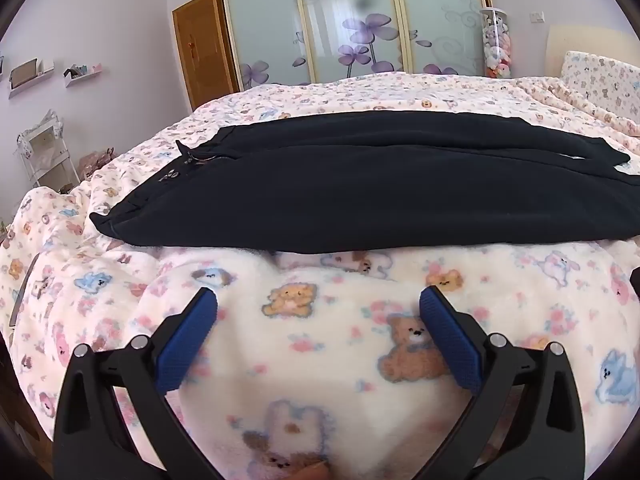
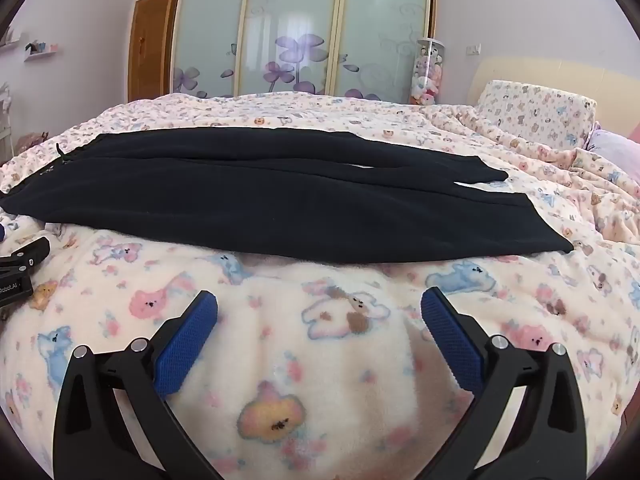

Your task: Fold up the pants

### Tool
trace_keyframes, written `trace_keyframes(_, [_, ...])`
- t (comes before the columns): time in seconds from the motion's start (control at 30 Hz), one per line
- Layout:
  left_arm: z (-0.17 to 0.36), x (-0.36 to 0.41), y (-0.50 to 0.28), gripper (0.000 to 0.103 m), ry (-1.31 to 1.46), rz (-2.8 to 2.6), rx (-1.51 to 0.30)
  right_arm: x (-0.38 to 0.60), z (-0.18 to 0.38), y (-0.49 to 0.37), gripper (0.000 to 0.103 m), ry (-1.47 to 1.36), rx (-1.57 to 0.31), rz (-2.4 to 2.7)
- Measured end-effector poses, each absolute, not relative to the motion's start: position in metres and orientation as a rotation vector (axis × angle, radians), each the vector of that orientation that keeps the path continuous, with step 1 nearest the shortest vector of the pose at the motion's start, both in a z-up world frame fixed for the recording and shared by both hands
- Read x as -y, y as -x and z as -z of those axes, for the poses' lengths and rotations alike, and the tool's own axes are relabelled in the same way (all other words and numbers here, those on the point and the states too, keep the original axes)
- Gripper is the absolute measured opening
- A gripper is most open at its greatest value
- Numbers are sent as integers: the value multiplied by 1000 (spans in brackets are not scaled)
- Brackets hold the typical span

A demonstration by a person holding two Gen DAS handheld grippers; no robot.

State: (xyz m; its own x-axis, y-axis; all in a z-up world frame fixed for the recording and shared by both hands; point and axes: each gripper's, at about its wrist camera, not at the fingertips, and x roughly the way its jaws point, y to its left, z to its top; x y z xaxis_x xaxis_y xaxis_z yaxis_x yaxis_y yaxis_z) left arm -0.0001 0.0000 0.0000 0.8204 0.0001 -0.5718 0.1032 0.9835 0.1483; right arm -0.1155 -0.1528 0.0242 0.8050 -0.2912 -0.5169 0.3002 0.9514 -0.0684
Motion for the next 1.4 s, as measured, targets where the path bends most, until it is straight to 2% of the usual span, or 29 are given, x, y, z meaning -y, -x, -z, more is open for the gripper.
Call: trace_keyframes(1.4, [0,0,0,101,-176,56,-615,154,-22,114,102,-18,-558,316])
